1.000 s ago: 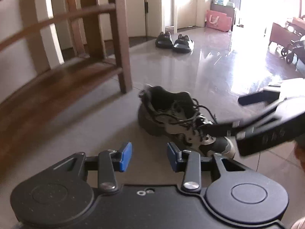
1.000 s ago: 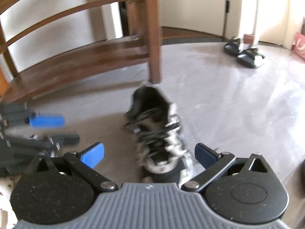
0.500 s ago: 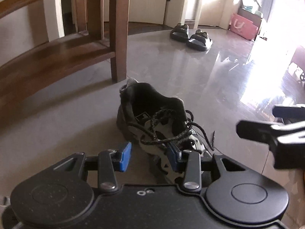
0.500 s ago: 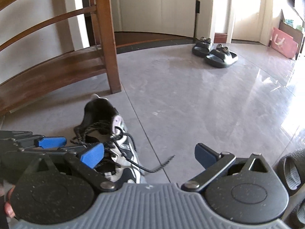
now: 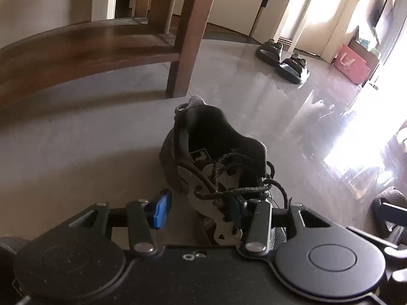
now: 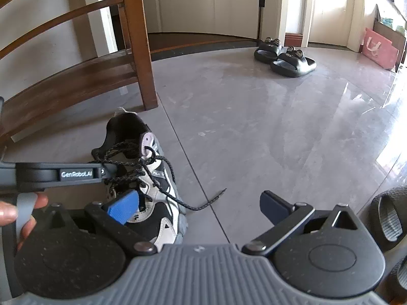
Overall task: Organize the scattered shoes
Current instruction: 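Grasp one sneaker's heel with the left gripper and align it beside its mate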
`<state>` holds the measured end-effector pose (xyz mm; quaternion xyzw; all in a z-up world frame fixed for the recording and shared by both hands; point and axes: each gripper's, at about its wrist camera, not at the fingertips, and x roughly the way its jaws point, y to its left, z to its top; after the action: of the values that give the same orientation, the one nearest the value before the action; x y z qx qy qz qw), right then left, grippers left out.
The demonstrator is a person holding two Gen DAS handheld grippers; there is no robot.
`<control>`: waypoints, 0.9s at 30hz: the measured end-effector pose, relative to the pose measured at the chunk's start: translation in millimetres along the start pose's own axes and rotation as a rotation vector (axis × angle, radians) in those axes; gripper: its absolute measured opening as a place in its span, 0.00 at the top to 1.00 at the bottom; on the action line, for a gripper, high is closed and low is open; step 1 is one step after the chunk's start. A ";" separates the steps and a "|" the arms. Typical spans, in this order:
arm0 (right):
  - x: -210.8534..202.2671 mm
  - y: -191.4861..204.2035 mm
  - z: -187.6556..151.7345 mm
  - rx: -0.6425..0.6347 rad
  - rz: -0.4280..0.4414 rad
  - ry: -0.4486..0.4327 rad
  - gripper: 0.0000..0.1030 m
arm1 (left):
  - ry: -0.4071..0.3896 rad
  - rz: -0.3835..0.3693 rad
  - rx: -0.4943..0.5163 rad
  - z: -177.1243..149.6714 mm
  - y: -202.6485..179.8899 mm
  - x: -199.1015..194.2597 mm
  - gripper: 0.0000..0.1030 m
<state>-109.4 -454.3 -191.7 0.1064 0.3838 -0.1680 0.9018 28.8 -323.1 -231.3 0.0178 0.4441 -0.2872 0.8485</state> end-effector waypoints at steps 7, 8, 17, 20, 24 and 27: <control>-1.6 5.6 -3.7 0.003 0.017 0.005 0.01 | -0.003 0.007 0.009 1.4 -8.9 4.9 0.73; -2.0 6.4 -4.5 0.004 0.021 0.006 0.01 | -0.005 0.009 0.014 1.0 -9.4 4.7 0.73; -0.3 7.8 -9.4 0.015 0.035 0.019 0.01 | -0.018 0.033 0.035 -2.7 -11.9 -1.7 0.81; -0.1 8.3 -9.4 0.014 0.040 0.020 0.01 | -0.017 0.041 0.038 -3.9 -11.4 -4.3 0.83; 0.9 9.7 -10.7 0.015 0.047 0.023 0.01 | -0.020 0.054 0.038 -6.7 -9.3 -8.3 0.85; 1.9 11.9 -11.8 0.015 0.054 0.028 0.01 | -0.023 0.062 0.036 -8.5 -7.5 -10.5 0.85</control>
<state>-111.4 -440.0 -200.4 0.1256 0.3920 -0.1450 0.8998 14.0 -322.0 -226.7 0.0437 0.4284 -0.2689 0.8616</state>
